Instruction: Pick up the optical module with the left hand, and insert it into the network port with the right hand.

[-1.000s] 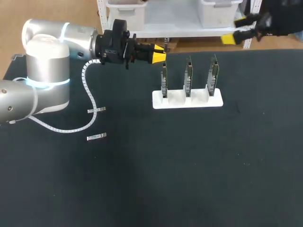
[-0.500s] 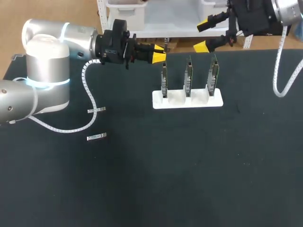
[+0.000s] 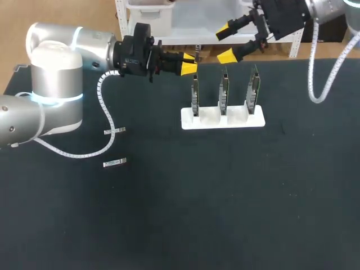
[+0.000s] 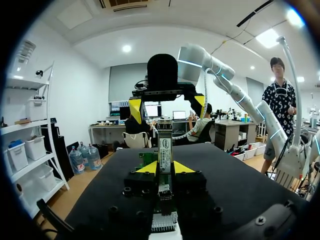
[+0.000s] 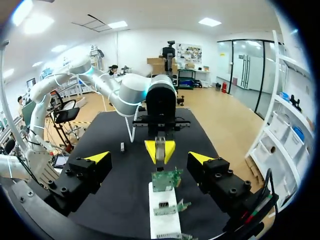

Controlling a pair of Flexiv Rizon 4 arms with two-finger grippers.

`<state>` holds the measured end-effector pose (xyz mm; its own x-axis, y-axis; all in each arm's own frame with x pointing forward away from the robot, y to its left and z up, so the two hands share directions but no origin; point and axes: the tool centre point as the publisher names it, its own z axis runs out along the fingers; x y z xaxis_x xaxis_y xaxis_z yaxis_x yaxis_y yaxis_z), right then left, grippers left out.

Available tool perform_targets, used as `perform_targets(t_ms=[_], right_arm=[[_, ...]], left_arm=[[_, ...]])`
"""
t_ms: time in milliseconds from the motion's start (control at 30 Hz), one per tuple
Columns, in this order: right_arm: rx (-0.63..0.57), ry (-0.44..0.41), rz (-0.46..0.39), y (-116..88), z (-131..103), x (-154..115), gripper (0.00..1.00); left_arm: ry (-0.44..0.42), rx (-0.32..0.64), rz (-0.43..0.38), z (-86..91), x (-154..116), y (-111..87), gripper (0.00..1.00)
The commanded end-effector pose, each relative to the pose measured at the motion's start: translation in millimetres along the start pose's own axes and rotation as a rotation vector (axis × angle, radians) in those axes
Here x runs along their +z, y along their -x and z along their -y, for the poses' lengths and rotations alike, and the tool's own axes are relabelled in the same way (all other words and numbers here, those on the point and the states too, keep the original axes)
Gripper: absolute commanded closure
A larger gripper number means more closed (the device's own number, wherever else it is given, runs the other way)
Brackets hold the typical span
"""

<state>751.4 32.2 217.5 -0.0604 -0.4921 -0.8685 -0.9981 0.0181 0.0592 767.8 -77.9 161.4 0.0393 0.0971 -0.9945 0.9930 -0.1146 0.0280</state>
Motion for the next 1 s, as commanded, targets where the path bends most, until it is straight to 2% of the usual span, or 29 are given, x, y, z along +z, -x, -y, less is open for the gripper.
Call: perform_targets(t_ms=[33,400,1000], right_arm=[[-0.004,0.024,-0.001,4,5,15,0.0],[0.022,-0.025,0.009,3,3,33,0.0],[0.017,-0.033,-0.005,8,10,47,0.0]], left_arm=[[0.002,0.001,0.0,0.2,0,-0.4,1.0],[0.002,0.001,0.0,0.2,0,-0.4,1.0],[0.002,0.001,0.0,0.2,0,-0.4,1.0]])
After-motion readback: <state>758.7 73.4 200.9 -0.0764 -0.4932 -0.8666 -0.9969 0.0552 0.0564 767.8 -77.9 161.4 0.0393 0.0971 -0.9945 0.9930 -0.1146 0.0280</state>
